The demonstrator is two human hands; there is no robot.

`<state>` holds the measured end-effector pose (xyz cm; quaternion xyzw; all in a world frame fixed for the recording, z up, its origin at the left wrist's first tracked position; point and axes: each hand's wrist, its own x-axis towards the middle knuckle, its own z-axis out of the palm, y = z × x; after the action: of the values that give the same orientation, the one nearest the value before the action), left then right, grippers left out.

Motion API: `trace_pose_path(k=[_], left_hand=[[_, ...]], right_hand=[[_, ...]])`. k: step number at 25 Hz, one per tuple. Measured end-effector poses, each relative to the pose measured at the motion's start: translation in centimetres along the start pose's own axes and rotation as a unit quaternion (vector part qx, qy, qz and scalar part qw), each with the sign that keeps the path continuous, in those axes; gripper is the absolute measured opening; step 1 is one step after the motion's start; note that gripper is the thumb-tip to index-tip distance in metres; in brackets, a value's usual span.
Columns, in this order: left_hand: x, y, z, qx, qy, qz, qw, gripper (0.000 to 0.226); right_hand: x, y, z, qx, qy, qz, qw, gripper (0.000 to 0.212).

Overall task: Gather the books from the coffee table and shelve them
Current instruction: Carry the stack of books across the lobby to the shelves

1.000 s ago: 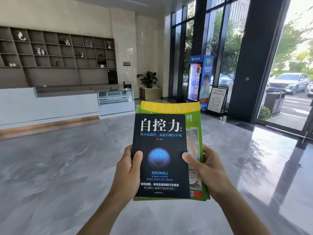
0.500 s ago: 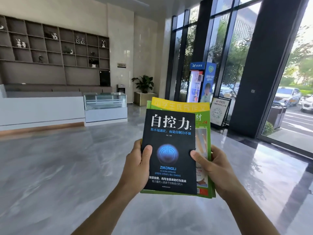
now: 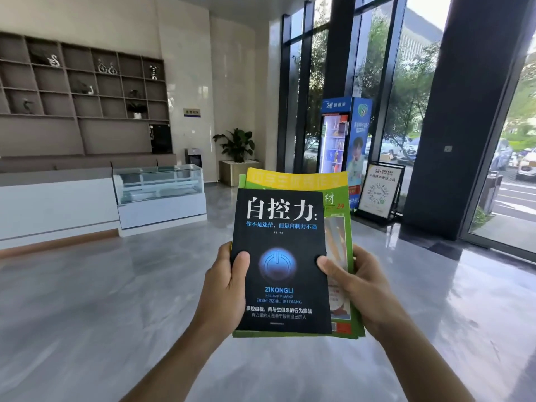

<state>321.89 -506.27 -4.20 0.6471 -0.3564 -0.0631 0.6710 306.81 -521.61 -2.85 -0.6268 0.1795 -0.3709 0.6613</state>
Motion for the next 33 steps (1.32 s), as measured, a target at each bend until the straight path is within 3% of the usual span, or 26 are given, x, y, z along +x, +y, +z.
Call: trace_pose_path(k=[8, 14, 20, 26, 33], left_hand=[[30.9, -10.5, 4.3, -0.018, 0.004, -0.005, 1.0, 0.022], [54.0, -23.1, 5.4, -0.015, 0.019, 0.012, 1.0, 0.019], [79.1, -31.8, 4.3, -0.006, 0.037, 0.039, 0.999, 0.02], [99.5, -41.2, 5.2, 0.005, 0.049, 0.044, 0.998, 0.022], [128.1, -53.9, 8.8, 0.027, 0.048, 0.07, 0.996, 0.023]], right_hand=[[33.2, 5.5, 2.0, -0.006, -0.015, 0.011, 1.0, 0.029], [58.2, 14.2, 5.9, -0.012, -0.026, -0.016, 0.999, 0.026], [83.3, 18.2, 12.2, -0.007, -0.047, -0.007, 0.999, 0.048], [105.6, 24.6, 15.4, -0.026, -0.043, -0.019, 0.999, 0.024], [136.1, 35.0, 17.8, 0.001, -0.018, -0.051, 0.999, 0.016]])
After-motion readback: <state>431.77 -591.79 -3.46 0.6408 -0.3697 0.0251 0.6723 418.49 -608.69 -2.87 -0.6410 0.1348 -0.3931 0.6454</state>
